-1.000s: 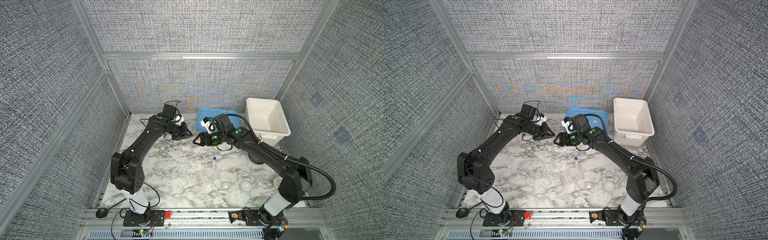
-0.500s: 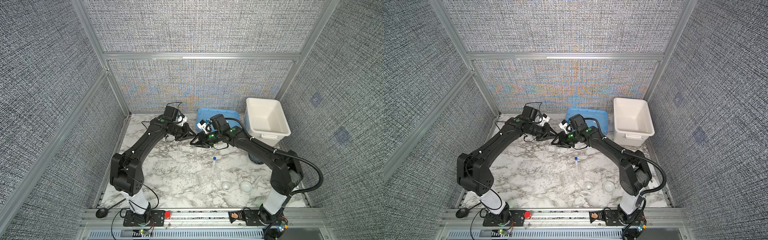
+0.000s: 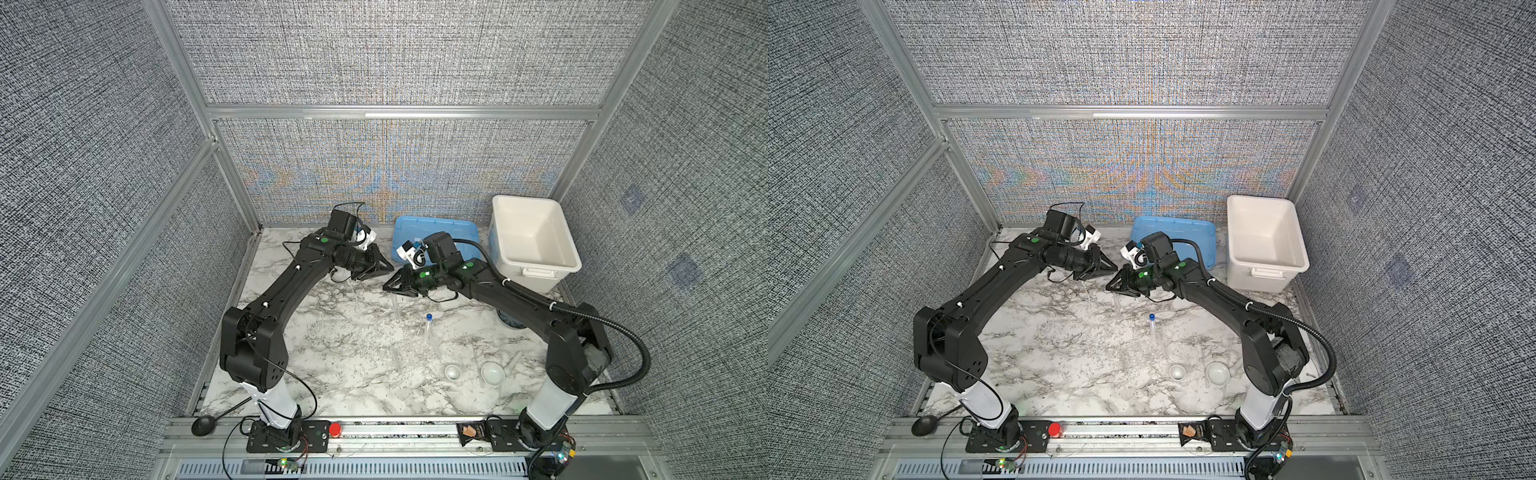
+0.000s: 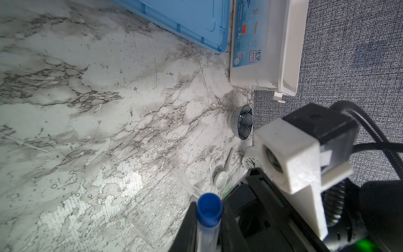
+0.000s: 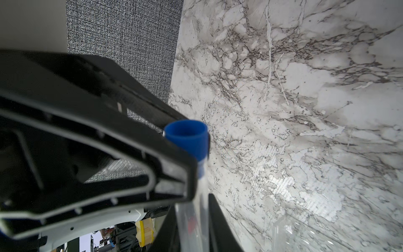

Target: Organize the chemistry lab equipment

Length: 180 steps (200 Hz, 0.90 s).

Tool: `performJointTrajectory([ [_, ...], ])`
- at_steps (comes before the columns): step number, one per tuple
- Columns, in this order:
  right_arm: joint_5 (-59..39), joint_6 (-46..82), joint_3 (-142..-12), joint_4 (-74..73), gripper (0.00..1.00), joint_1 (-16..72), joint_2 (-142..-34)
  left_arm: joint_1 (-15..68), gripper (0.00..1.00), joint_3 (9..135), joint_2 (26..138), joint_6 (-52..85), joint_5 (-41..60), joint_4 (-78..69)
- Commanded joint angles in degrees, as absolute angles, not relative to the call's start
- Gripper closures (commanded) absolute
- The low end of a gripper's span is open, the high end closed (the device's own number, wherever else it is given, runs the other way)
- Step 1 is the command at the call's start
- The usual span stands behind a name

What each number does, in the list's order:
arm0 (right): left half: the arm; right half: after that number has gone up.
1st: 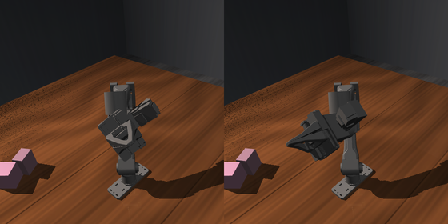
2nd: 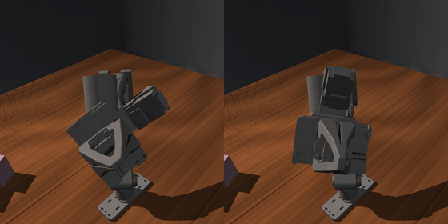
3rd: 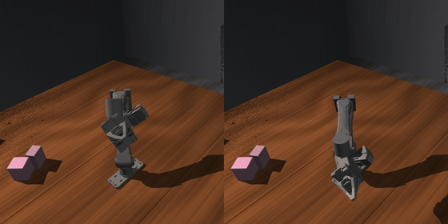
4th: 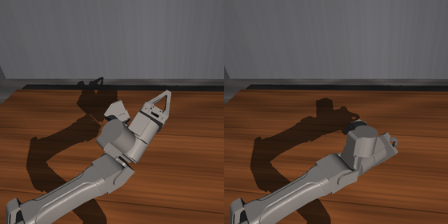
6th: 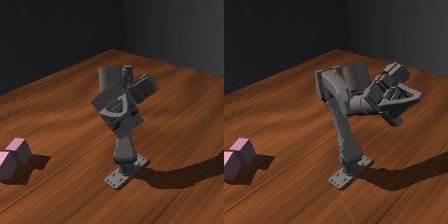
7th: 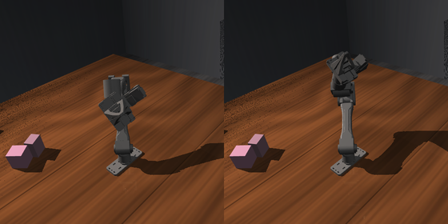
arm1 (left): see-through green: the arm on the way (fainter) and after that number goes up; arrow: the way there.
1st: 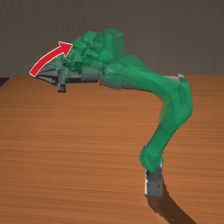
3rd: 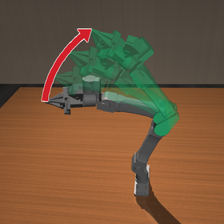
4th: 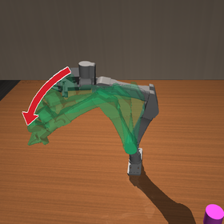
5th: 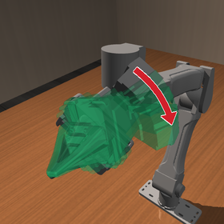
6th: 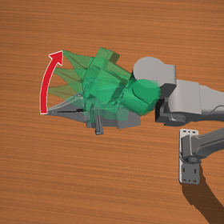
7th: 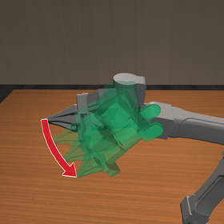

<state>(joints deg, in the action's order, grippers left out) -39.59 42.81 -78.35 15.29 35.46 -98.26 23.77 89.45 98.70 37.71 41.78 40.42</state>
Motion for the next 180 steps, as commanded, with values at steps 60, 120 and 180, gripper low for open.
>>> performJointTrajectory([
  [60,-39.7,42.4,-77.8,12.8,0.86,35.5,-98.5,23.7,0.73,89.7,97.1,37.7,42.5,38.8],
  [120,-35.7,36.1,-78.8,15.2,0.88,36.4,-98.0,23.6,0.43,90.5,93.7,34.8,42.1,40.5],
  [180,-26.5,25.4,-77.2,14.3,0.88,38.9,-94.1,23.3,0.28,87.5,90.6,32.0,46.9,40.6],
])
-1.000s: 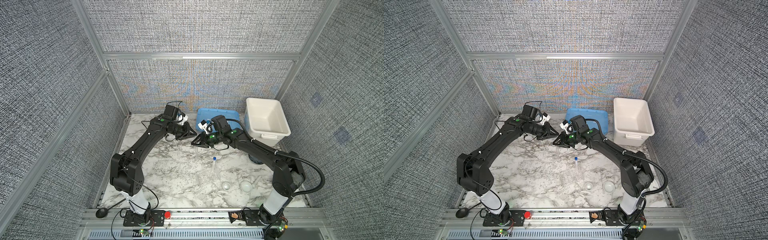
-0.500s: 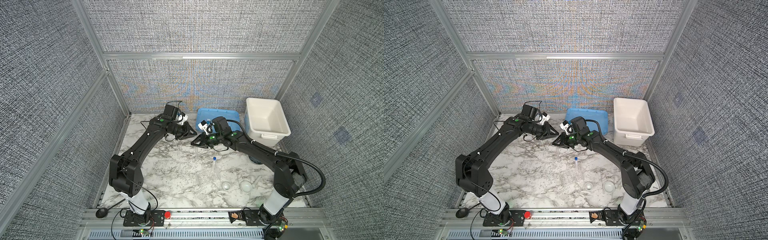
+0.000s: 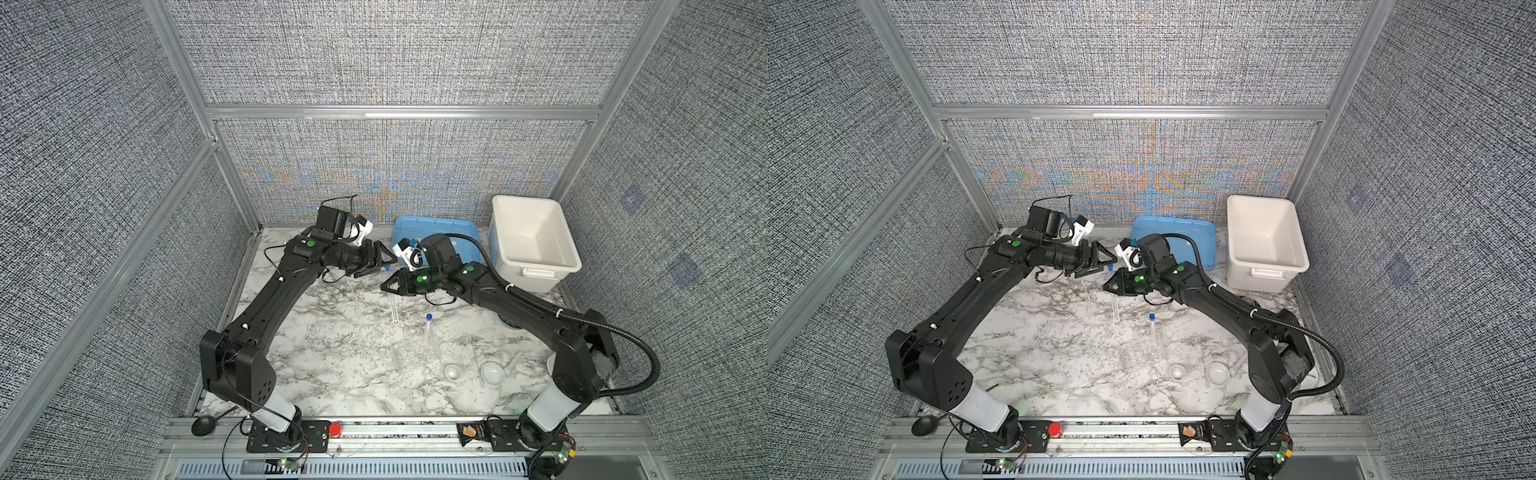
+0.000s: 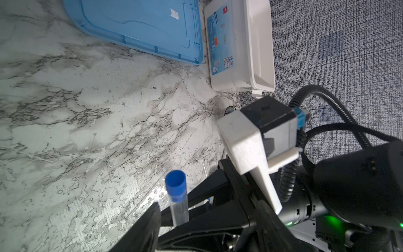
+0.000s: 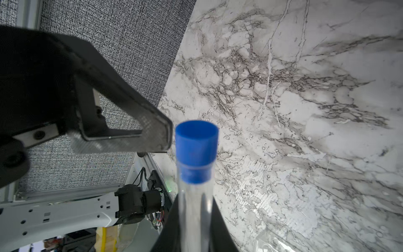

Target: Organize the chemistry lab equipment

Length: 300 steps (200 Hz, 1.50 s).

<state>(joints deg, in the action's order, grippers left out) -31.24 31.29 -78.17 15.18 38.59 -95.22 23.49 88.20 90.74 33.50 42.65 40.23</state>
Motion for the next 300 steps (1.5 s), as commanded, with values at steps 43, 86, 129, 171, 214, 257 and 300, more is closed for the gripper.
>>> performJointTrajectory([
  [43,-23.6,18.2,-76.0,12.6,0.87,41.4,-91.7,19.9,0.28,84.9,88.9,35.2,50.3,38.4],
  [86,-22.9,12.8,-77.4,13.3,0.87,43.4,-92.3,19.4,0.32,86.7,91.4,32.7,56.7,41.3],
  [129,-21.8,6.8,-80.9,14.6,0.87,43.6,-95.0,19.3,0.40,91.4,94.9,24.4,56.0,53.0],
  [171,-21.3,3.9,-83.2,17.3,0.87,43.7,-96.6,19.3,0.47,94.3,96.6,21.3,53.3,57.1],
  [214,-20.7,2.7,-83.1,18.6,0.87,43.7,-96.9,19.0,0.48,94.8,97.6,19.7,51.6,58.7],
  [257,-20.0,3.6,-81.2,17.6,0.87,44.2,-96.6,18.3,0.52,92.8,95.8,23.0,50.2,54.3],
  [300,-20.0,4.0,-79.4,16.0,0.87,44.4,-95.8,18.0,0.61,93.1,95.7,23.0,49.7,55.6],
])
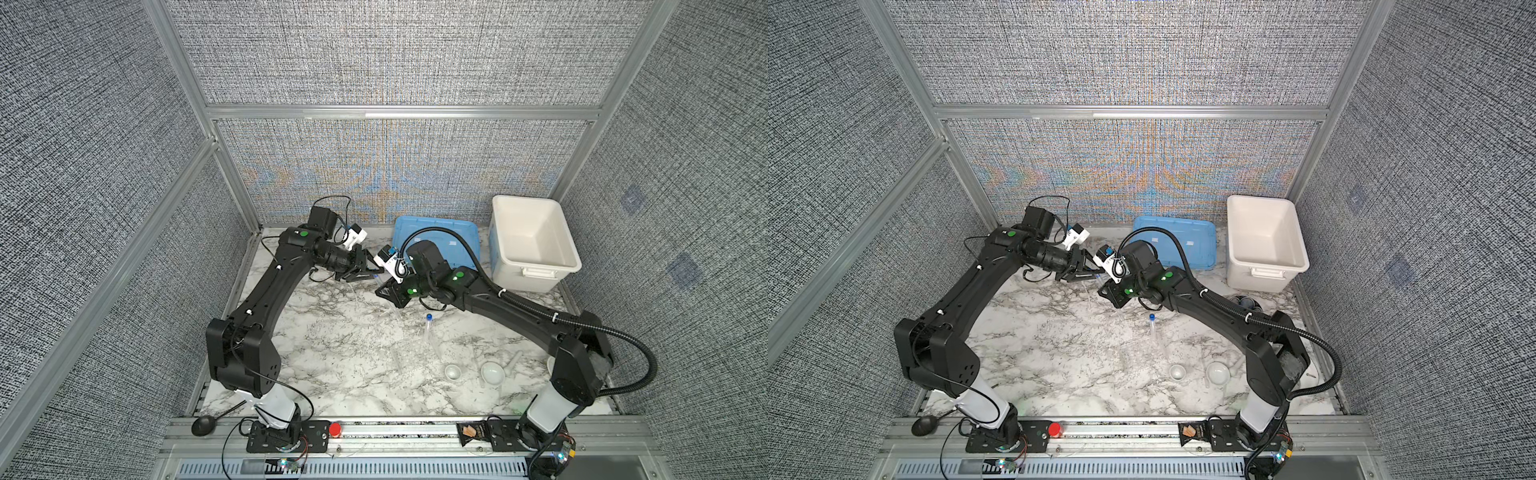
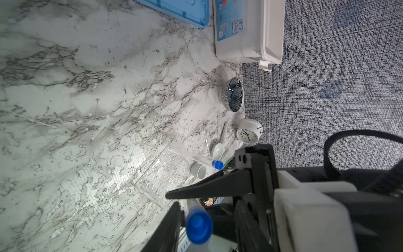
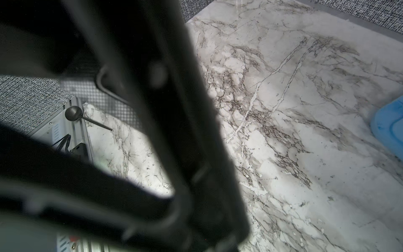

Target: Organize the chemistry lab equipment

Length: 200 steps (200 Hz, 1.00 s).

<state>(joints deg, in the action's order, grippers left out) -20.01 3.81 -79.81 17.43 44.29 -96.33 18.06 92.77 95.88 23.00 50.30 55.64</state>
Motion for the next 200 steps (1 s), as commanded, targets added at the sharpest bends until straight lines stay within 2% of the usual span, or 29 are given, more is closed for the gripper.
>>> performJointTrajectory([
  [1,-20.0,4.0,-79.3,16.0,0.87,44.4,-95.9,18.0,0.61,93.1,95.6,22.9,49.7,55.6],
  [33,-20.1,4.2,-78.6,15.2,0.87,44.3,-95.5,18.1,0.65,92.1,95.6,23.5,50.3,54.6],
  [59,-19.7,4.5,-81.1,18.5,0.87,44.4,-96.4,18.4,0.65,92.0,94.7,22.6,46.8,55.0],
  [161,-20.2,5.1,-82.5,20.0,0.87,44.6,-97.4,19.1,0.66,91.5,95.9,21.9,47.9,54.6],
  [200,-20.3,5.1,-82.4,19.8,0.87,44.6,-97.3,19.2,0.75,91.8,96.0,22.2,46.9,54.1],
])
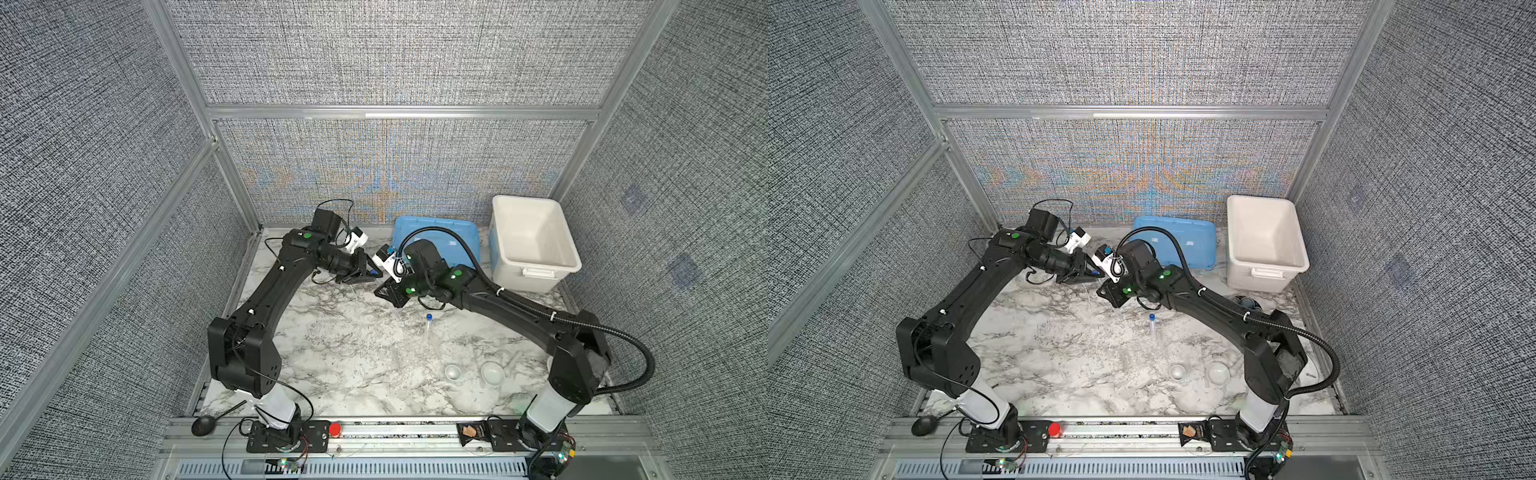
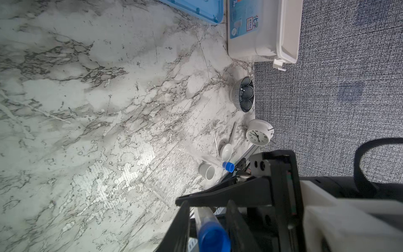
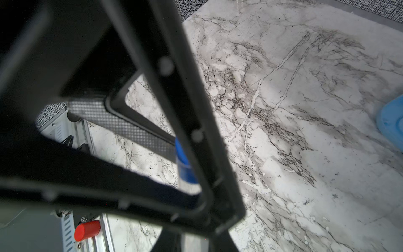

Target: Organize the chemistry lab equipment

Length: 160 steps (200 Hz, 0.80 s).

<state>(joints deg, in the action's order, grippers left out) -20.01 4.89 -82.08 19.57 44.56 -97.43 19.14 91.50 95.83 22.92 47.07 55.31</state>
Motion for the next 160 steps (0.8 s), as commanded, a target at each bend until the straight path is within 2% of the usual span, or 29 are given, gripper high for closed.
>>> performJointTrajectory([
  [1,-20.3,5.1,-82.4,19.8,0.87,44.6,-97.3,19.2,0.75,91.8,96.0,22.2,46.8,54.1],
  [81,-18.1,3.3,-83.5,22.3,0.84,44.6,-96.5,19.3,0.85,89.0,93.4,22.6,44.9,52.6],
  [97,-20.1,0.1,-84.1,24.1,0.76,44.6,-95.9,19.4,0.85,88.0,92.4,22.8,44.5,51.8],
  [136,-20.7,-7.5,-81.7,29.4,0.47,44.0,-89.6,19.9,0.86,85.7,90.5,22.2,41.9,51.3],
  [160,-19.7,-9.1,-78.2,29.1,0.40,43.4,-83.6,21.2,0.86,84.4,89.4,21.5,39.2,50.2],
])
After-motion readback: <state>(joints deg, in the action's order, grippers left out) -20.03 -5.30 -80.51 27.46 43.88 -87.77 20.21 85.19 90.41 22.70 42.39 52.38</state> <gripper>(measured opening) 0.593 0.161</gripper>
